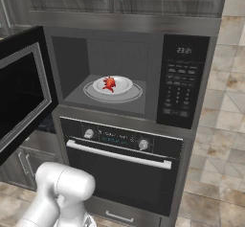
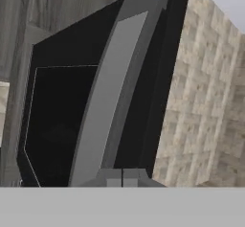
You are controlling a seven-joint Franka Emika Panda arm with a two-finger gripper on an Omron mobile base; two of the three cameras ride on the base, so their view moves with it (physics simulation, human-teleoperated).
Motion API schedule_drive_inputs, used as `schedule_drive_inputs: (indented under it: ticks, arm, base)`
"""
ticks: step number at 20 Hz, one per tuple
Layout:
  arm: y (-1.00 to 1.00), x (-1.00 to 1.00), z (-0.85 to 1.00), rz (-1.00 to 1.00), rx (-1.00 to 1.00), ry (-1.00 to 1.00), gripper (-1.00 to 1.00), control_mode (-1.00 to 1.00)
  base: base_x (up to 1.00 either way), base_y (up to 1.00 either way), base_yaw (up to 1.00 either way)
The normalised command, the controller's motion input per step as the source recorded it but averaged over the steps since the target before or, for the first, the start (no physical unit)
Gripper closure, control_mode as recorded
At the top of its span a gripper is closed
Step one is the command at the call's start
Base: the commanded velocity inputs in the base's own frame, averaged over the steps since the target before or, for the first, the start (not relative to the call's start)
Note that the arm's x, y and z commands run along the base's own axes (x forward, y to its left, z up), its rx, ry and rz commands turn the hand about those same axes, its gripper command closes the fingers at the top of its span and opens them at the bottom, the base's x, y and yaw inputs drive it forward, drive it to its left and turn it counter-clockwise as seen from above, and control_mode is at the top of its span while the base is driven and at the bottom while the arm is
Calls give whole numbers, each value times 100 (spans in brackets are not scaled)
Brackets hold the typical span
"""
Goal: Transport the fish from the fridge to the microwave and turn on the microwave.
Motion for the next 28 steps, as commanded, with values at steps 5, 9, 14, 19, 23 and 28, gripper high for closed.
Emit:
schedule_drive_inputs:
  ticks: [5, 9, 14, 19, 23, 28]
  arm:
    - [0, 18, -7, -12, 0, 0, 100, -100]
    - [4, 22, -10, -11, 0, 0, 100, -100]
    - [8, 25, -13, -10, 0, 0, 100, -100]
    - [10, 24, -15, -9, 0, 0, 100, -100]
    - [10, 19, -12, -9, 0, 0, 100, -100]
    - [1, 15, -6, -7, 0, 0, 100, -100]
  base:
    - [0, 0, 0]
    - [0, 0, 0]
    - [0, 0, 0]
    - [0, 0, 0]
    - [0, 0, 0]
    - [0, 0, 0]
